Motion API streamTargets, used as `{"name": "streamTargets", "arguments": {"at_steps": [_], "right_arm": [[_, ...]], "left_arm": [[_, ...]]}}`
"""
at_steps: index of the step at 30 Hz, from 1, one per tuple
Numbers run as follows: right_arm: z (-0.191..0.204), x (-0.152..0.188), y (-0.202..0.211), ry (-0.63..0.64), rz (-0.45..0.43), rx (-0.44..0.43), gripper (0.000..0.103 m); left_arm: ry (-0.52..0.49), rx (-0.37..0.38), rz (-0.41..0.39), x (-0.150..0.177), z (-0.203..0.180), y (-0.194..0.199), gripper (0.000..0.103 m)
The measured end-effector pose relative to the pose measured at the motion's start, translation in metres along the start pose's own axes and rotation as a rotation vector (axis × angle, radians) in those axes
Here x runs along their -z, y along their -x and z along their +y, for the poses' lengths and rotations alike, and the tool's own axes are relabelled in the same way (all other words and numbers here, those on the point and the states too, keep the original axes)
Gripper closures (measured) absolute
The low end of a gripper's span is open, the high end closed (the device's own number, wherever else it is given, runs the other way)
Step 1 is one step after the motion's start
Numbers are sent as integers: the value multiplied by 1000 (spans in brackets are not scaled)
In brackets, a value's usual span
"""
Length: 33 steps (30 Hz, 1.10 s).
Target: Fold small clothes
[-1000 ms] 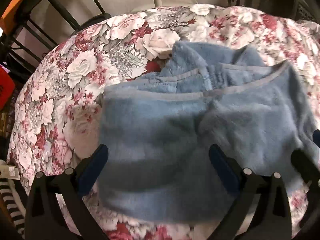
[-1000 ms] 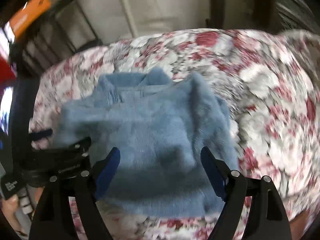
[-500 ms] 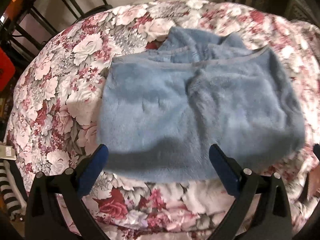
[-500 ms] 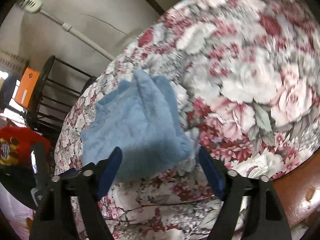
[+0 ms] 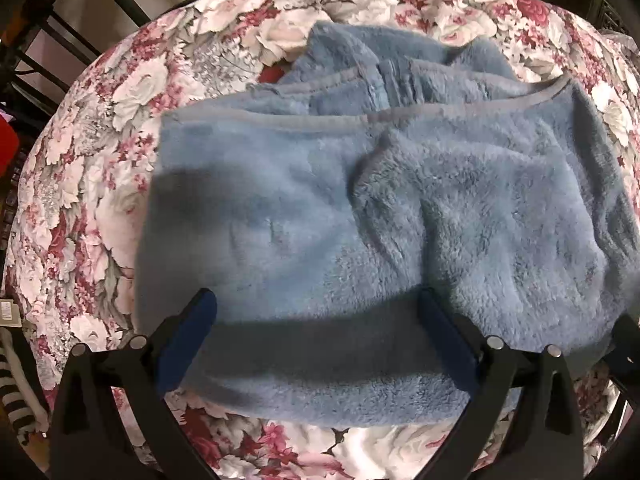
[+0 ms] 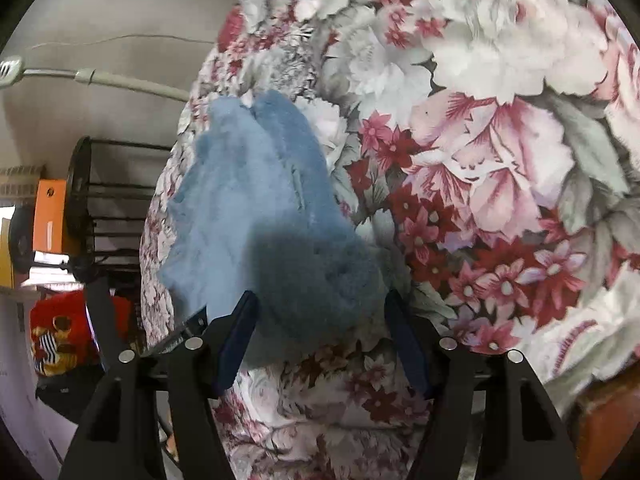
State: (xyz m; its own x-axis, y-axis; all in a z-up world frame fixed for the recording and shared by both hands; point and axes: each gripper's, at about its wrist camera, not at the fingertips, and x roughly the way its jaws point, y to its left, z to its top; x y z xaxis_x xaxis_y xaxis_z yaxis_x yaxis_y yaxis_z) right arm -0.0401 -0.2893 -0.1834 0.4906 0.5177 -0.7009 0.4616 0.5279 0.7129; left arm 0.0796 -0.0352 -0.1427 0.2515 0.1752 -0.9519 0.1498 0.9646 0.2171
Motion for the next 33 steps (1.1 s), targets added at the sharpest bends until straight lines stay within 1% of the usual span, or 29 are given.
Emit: {"name": "streamTargets", "arguments": {"at_steps": [4, 6, 7, 8, 9, 11, 12, 14, 15, 16, 18, 21, 23, 27, 33], "right_arm": [[2, -3, -8, -22, -24, 1, 29], [4, -4, -11, -19, -42, 18, 28], [5, -5, -12, -17, -54, 22, 30], [8, -5, -11, -7, -72, 33, 40], [12, -6, -11, 14, -87, 48, 47], [18, -8, -10, 39, -106, 63, 53], [20, -8, -9, 39, -116, 63, 53], [18, -10, -11, 29, -108, 64, 53], [17, -11, -14, 19, -94, 63, 50], [15, -12, -18, 10, -78, 62, 48], [12, -12, -19, -19, -80, 65, 48], [21, -7, -13, -15, -105, 77, 58], [33, -5, -9, 18, -131, 79, 61], [62, 0, 1, 95, -166, 80, 63], [91, 9, 7, 174, -176, 84, 67]], "left_arm": [[-20, -11, 1, 0, -5, -6, 4], [-29, -23, -7, 2, -9, -9, 4], [-35, -32, -15, 3, -11, -10, 4], [-44, -43, -21, 4, -14, -10, 4], [-51, -49, -24, 4, -15, -10, 4], [-61, -51, -22, 2, -17, -8, 4], [-57, -44, -18, 1, -16, -6, 4], [-38, -19, -11, 0, -12, -6, 4], [-33, -11, -8, 0, -11, -8, 4], [-33, -9, -7, 0, -10, -9, 4], [-38, -16, -9, 1, -12, -11, 4], [-44, -25, -14, 0, -11, -11, 4], [-21, 2, -9, 1, -8, -5, 5], [32, 84, -21, -2, 10, 9, 5], [44, 107, -42, -7, 19, 20, 5]]}}
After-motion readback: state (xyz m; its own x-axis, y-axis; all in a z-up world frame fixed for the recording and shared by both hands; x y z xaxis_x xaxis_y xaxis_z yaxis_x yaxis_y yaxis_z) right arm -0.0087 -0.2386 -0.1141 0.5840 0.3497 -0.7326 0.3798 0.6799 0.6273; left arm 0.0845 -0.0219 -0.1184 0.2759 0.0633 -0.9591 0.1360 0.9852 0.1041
